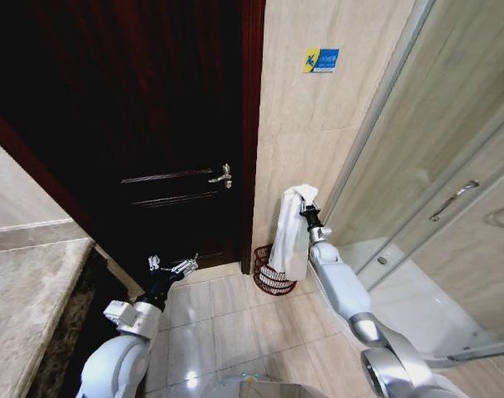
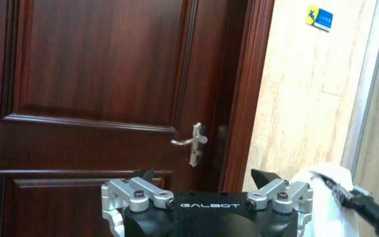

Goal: Discard the used towel into the hamper.

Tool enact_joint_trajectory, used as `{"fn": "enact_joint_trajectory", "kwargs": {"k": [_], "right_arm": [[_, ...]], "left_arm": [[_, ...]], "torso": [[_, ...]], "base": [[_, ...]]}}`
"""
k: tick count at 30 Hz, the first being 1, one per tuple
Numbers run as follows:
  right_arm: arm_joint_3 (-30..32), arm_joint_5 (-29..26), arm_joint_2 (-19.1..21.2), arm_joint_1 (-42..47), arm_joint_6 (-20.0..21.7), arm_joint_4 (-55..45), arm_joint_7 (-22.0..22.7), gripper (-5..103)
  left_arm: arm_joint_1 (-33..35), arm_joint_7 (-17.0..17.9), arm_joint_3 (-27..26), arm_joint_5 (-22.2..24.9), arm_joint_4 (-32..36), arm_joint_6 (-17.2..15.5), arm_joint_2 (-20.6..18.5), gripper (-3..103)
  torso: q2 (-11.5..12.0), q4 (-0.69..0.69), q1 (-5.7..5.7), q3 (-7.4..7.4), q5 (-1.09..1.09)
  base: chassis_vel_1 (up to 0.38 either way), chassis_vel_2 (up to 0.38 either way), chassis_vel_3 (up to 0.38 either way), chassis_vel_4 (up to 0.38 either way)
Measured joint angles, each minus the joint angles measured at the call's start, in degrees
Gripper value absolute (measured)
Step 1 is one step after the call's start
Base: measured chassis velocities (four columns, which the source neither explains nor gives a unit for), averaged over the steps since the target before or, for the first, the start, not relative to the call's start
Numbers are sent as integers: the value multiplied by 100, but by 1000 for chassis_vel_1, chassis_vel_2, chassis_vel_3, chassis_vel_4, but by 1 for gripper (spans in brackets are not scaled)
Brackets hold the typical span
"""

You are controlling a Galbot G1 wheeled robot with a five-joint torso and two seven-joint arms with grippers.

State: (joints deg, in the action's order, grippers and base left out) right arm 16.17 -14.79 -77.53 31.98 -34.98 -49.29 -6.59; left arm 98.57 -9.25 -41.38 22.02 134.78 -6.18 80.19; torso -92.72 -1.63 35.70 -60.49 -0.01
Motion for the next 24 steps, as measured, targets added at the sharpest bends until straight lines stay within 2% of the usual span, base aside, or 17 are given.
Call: {"fn": "enact_joint_trajectory", "kwargs": {"k": [8,17,24], "right_arm": [[-36,12,-163,-120,58,306,-60,12],[-90,-2,-182,-857,104,515,-73,12],[-100,-20,-212,-1026,108,619,-111,12]], "left_arm": [[0,0,0,0,0,0,0,99],[0,0,0,0,0,0,0,99],[-1,0,0,0,0,0,0,99]], "torso": [[0,0,0,0,2],[0,-2,0,0,-1],[0,-1,0,0,0]], "base": [[0,0,0,0],[0,0,0,0],[0,0,0,0]]}}
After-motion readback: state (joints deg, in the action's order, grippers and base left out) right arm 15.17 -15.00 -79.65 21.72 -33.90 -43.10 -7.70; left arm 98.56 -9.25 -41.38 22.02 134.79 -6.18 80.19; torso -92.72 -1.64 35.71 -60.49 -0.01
